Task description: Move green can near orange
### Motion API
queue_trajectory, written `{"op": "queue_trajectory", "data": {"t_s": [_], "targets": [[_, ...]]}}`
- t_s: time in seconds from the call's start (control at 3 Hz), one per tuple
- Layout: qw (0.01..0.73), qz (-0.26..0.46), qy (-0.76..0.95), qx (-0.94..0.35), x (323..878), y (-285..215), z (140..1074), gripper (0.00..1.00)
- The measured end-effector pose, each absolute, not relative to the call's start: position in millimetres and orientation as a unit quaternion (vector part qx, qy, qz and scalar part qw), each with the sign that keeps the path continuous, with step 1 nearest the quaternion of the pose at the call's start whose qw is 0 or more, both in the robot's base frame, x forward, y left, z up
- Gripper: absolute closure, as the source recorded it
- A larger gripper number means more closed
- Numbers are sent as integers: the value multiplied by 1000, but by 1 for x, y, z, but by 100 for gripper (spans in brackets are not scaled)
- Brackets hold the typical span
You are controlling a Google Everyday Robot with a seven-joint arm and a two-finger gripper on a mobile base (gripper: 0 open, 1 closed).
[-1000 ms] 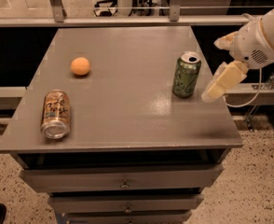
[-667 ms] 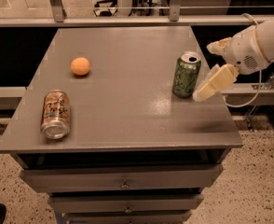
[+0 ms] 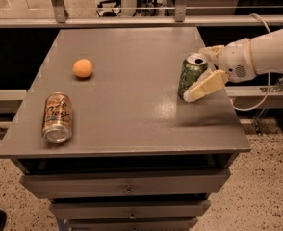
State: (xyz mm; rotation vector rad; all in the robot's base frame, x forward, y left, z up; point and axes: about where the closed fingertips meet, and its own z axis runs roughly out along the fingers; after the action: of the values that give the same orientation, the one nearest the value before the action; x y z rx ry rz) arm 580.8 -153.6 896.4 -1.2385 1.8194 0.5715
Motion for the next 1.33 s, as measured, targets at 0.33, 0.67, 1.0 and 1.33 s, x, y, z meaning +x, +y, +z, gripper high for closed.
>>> {"op": "queue_trajectory", "data": {"t_s": [0.33,0.67,1.0,1.33], "targets": [[440,243,718,-482,589,-145,891,17],[455,247,713,-474,596,-144,892,41],[479,248,696,-473,605,-140,912,72],[501,250,678,-476,612,-134,939,100]]}}
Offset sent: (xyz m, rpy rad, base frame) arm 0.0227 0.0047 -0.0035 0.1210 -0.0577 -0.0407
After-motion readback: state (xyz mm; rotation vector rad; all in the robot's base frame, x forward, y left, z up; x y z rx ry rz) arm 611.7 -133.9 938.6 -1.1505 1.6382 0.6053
